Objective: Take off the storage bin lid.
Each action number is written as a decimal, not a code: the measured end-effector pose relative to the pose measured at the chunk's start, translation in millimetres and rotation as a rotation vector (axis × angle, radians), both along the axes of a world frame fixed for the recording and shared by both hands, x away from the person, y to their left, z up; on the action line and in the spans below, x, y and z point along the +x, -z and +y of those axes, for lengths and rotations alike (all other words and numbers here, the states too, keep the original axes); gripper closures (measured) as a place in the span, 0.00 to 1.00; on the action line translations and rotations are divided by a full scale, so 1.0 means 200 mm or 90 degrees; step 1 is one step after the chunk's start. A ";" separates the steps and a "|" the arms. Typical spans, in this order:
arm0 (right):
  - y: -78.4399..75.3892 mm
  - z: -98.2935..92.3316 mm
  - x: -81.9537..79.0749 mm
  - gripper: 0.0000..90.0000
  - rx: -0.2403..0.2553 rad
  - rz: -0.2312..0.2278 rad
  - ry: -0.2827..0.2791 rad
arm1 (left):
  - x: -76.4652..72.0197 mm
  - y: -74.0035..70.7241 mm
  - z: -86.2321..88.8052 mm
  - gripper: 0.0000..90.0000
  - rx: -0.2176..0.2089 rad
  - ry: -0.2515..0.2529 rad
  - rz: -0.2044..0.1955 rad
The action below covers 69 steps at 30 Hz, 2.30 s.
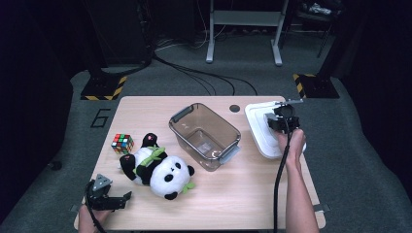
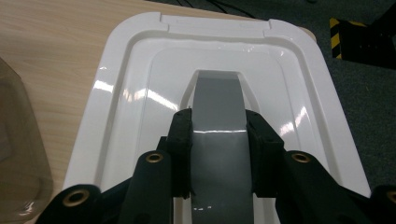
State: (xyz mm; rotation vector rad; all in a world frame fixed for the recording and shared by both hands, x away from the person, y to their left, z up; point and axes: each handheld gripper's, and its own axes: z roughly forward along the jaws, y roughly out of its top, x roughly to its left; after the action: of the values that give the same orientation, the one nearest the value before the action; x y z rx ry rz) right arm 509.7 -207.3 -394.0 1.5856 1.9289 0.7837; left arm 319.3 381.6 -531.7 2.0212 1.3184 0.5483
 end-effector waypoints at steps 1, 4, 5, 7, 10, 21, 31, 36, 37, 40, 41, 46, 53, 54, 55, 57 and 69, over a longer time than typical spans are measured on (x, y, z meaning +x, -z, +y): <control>0.01 0.00 0.00 0.74 0.004 0.002 0.003 | 0.00 0.00 0.00 0.00 0.000 0.000 0.000; 0.06 0.00 0.00 0.74 0.009 0.010 0.009 | 0.00 0.00 0.00 0.00 0.001 0.000 0.000; 0.07 0.00 0.00 0.74 0.008 0.010 0.009 | 0.00 0.00 0.00 0.00 0.001 0.000 0.000; 0.10 0.00 -0.01 0.74 0.008 0.015 0.012 | 0.00 0.00 0.00 0.00 0.000 0.000 0.000; 0.15 0.01 -0.01 0.74 0.013 0.019 0.016 | 0.00 0.00 0.00 0.00 0.000 0.000 0.000; 0.35 0.02 -0.01 0.74 0.011 0.042 0.044 | 0.00 0.00 0.00 0.00 0.000 0.000 0.000; 0.44 0.05 -0.01 0.74 0.009 0.050 0.053 | 0.00 0.00 0.00 0.00 0.000 0.000 0.000; 0.46 0.05 0.00 0.74 0.003 0.058 0.054 | 0.00 0.00 0.00 0.00 0.000 0.000 0.000; 0.46 0.05 0.00 0.74 0.002 0.057 0.054 | 0.00 0.00 0.00 0.00 0.000 0.000 0.000; 0.47 0.05 0.00 0.73 0.006 0.054 0.058 | 0.00 0.00 0.00 0.00 0.000 0.000 0.000; 0.47 0.05 0.00 0.73 0.005 0.055 0.056 | 0.00 0.00 0.00 0.00 0.000 0.000 0.000; 0.46 0.04 0.00 0.52 0.021 0.059 0.050 | 0.00 0.00 0.00 0.00 0.000 0.000 0.000; 0.37 0.04 -0.08 0.20 0.046 0.034 0.011 | 0.00 0.00 0.00 0.00 0.001 0.000 0.000; 0.36 0.04 -0.10 0.18 0.046 0.032 0.007 | 0.00 0.00 0.00 0.00 0.001 0.000 0.000; 0.35 0.04 -0.11 0.16 0.044 0.030 -0.005 | 0.00 0.00 0.00 0.00 0.001 0.000 -0.001; 0.34 0.05 -0.15 0.14 0.044 0.025 -0.021 | 0.00 0.00 0.00 0.00 0.001 -0.002 -0.002; 0.37 0.15 -0.35 0.00 0.047 0.017 -0.113 | 0.00 0.00 0.00 0.00 0.001 -0.005 -0.002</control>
State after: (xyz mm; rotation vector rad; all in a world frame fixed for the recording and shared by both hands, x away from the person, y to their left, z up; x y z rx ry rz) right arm 440.2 -178.1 -467.1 1.4882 2.1038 0.9200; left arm 318.8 380.9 -531.7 2.0161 1.3248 0.5563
